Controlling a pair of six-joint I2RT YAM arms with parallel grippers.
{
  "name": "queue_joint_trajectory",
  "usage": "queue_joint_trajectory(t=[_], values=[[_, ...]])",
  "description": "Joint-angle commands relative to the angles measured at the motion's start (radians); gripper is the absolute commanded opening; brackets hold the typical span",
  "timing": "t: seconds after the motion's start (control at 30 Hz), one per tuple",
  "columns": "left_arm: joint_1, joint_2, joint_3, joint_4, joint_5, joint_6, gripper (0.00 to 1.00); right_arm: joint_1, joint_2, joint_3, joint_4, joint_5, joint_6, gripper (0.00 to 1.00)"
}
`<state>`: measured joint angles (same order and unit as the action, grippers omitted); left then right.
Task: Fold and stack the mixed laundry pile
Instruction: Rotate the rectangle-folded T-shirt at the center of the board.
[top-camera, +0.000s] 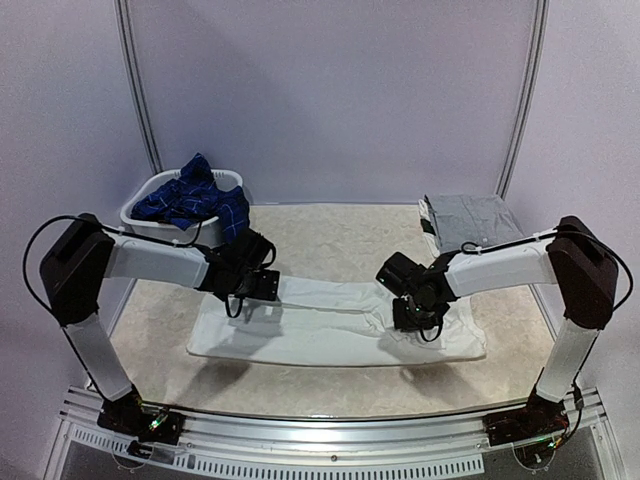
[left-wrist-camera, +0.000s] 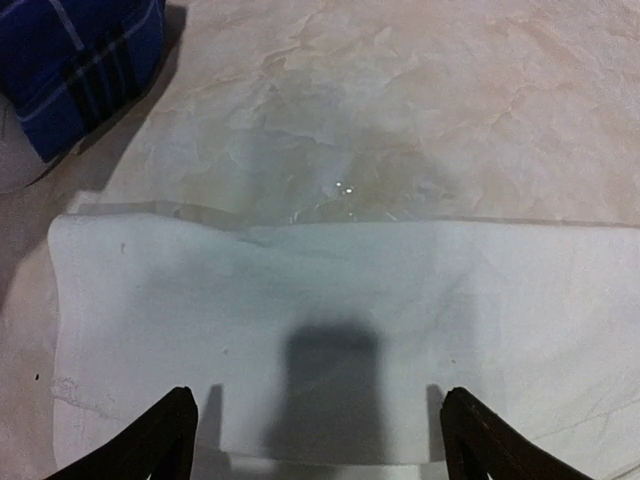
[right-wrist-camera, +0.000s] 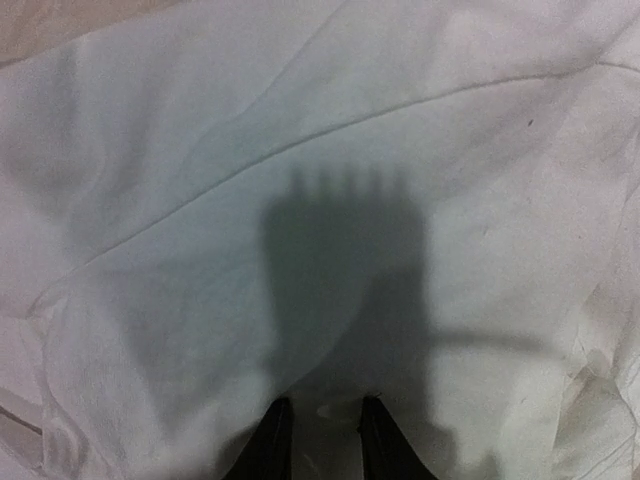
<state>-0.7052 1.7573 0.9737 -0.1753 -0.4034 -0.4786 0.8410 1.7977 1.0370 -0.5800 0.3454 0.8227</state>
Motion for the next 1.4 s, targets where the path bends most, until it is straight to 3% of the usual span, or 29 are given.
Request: queue_joint_trajectory(t=[0.0, 0.3, 0.77, 1.03, 1.37], values=[[0.017, 0.089, 0.064, -0.070, -0.024, -0.007, 0.86, -0.039, 0.074, 0.039, -0.021, 0.011, -0.015, 0.24], [0.096, 0.111, 0.015, -0.133, -0.068, -0.087, 0.85, -0.125, 0.193, 0.175, 0.023, -0.093, -0.132, 0.23], [0.112, -0.106, -0.295, -0.150, -0.062, -0.237, 0.85, -0.209, 0.467, 0.613, -0.045, -0.236, -0.259, 0.23], [0.083, -0.182, -0.334, -0.136, 0.060, -0.270, 0.85, -0.272, 0.648, 0.916, -0.119, -0.334, -0.300, 0.24], [0.029, -0.263, -0.406, -0.035, 0.237, -0.358, 0.85, -0.348, 0.845, 1.255, -0.133, -0.590, -0.274, 0.26]])
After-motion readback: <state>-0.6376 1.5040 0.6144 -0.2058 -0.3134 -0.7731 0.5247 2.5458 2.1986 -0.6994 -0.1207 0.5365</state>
